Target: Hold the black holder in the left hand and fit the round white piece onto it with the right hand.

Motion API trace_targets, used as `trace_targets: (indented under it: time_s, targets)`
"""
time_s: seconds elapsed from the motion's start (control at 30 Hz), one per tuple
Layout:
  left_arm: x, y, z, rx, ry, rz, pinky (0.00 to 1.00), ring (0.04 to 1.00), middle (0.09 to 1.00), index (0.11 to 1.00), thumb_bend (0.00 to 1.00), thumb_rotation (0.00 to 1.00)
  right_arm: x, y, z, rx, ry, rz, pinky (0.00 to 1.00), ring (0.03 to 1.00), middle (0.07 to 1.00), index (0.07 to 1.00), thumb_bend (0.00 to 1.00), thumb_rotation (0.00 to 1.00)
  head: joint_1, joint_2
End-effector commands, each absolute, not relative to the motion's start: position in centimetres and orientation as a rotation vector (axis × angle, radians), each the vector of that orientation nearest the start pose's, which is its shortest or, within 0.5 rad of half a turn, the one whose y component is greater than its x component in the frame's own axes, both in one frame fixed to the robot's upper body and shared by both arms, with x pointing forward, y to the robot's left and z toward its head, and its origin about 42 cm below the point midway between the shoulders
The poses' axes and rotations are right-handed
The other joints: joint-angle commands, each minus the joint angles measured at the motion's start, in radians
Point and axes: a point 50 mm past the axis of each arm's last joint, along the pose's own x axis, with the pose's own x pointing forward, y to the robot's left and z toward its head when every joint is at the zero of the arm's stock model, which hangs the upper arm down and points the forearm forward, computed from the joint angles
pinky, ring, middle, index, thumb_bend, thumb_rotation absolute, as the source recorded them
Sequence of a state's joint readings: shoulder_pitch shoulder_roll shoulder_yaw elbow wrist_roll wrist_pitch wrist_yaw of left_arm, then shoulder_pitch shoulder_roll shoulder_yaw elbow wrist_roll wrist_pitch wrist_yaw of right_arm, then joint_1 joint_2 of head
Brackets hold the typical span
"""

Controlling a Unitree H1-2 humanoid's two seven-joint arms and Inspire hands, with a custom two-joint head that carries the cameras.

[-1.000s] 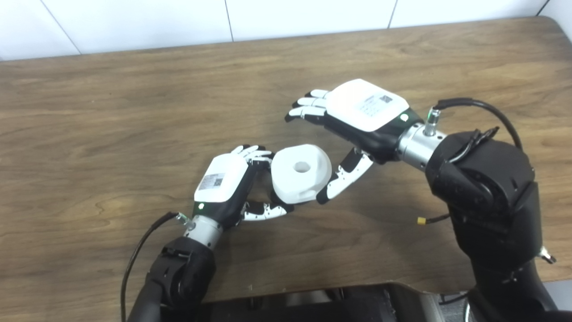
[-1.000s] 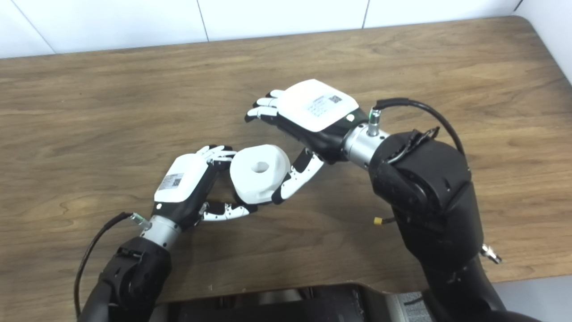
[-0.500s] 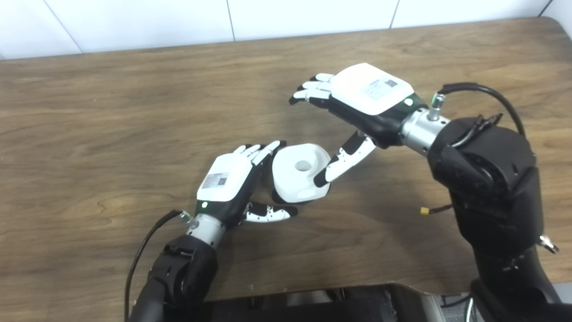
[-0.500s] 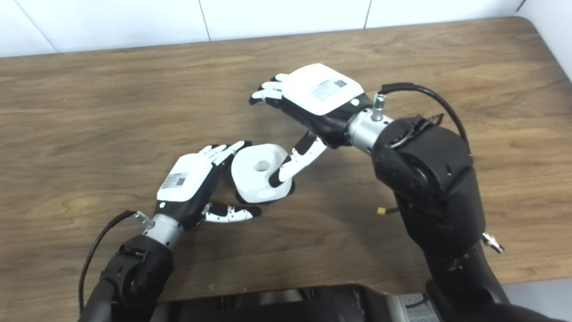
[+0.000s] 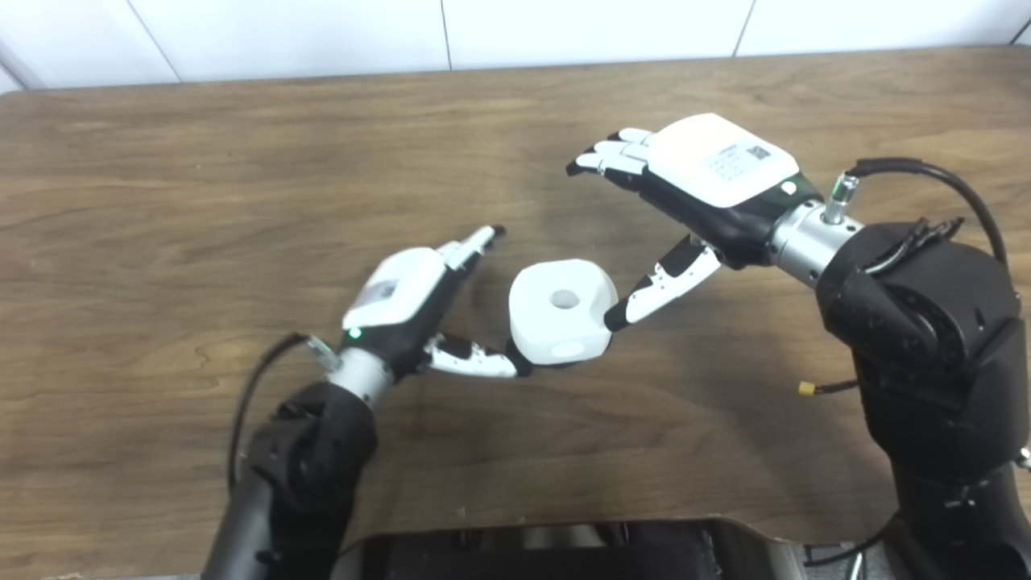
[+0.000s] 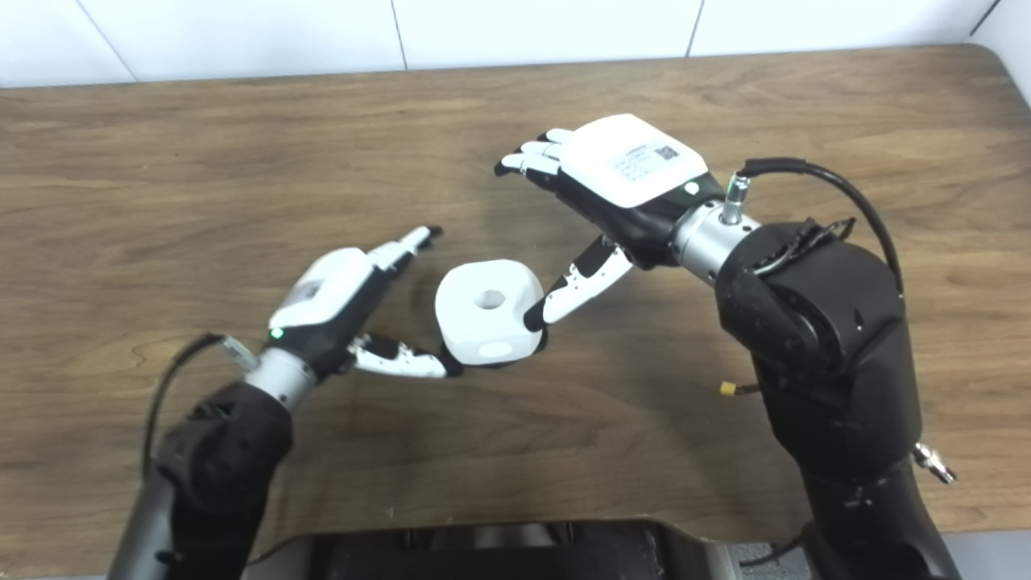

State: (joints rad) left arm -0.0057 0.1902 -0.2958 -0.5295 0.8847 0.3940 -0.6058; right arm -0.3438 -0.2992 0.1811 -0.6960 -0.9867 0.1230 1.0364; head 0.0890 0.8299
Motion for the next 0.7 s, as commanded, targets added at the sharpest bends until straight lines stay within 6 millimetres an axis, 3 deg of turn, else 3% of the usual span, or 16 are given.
trace_targets:
  time_s: [0.0,0.23,0.3,0.4,0.47,0.67]
  targets:
    - [24.8,19.4,19.2,1.003,0.1,-0.437,0.86,0.963,0.958,0.991,0.95,0.3,28.5,-19.1,31.7,-1.469,-0.374,0.515,0.82,0.944,0.916,0.898,1.0,0.62,0.001,0.001]
    - [25.2,21.5,20.9,0.993,0.067,-0.361,0.86,0.989,0.983,0.994,0.95,0.29,28.5,-19.9,31.0,-1.457,-0.362,0.468,0.81,0.927,0.913,0.902,0.87,0.88,0.003,-0.003]
    - [25.4,22.1,21.1,0.983,0.052,-0.348,0.88,0.992,0.989,0.998,0.94,0.32,28.7,-20.2,30.9,-1.434,-0.362,0.45,0.8,0.92,0.91,0.895,0.84,0.98,0.008,-0.004]
    - [25.5,23.2,21.5,0.959,0.025,-0.324,0.86,0.992,0.992,1.0,0.95,0.37,28.9,-20.8,30.7,-1.396,-0.358,0.426,0.79,0.915,0.909,0.895,0.82,1.0,0.007,-0.007]
    - [25.4,23.9,21.7,0.947,0.012,-0.308,0.76,0.973,0.997,1.0,0.97,0.41,28.9,-21.2,30.5,-1.371,-0.352,0.41,0.78,0.906,0.91,0.89,0.8,1.0,0.008,-0.016]
    - [24.6,26.3,22.2,0.87,-0.02,-0.238,0.84,0.979,1.0,1.0,0.99,0.55,29.0,-22.6,30.0,-1.271,-0.291,0.366,0.77,0.903,0.905,0.885,0.78,1.0,-0.003,-0.027]
